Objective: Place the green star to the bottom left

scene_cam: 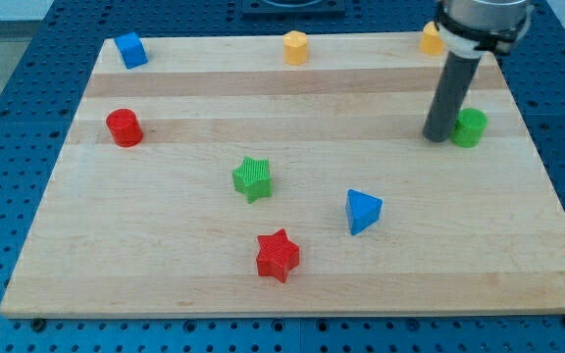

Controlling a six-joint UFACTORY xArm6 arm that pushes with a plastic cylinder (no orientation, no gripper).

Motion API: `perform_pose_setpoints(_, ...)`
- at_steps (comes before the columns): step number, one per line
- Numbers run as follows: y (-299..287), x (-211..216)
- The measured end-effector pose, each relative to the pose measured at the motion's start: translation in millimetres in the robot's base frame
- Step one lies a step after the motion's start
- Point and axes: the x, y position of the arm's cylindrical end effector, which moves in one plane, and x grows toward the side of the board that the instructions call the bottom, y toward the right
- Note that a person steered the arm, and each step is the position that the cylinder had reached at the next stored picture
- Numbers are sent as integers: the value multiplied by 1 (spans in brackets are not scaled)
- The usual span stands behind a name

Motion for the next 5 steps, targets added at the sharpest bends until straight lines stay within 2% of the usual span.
perform_pose_setpoints(2,-108,56)
perform_pose_setpoints(3,-198,73)
perform_pose_setpoints(5,-193,57)
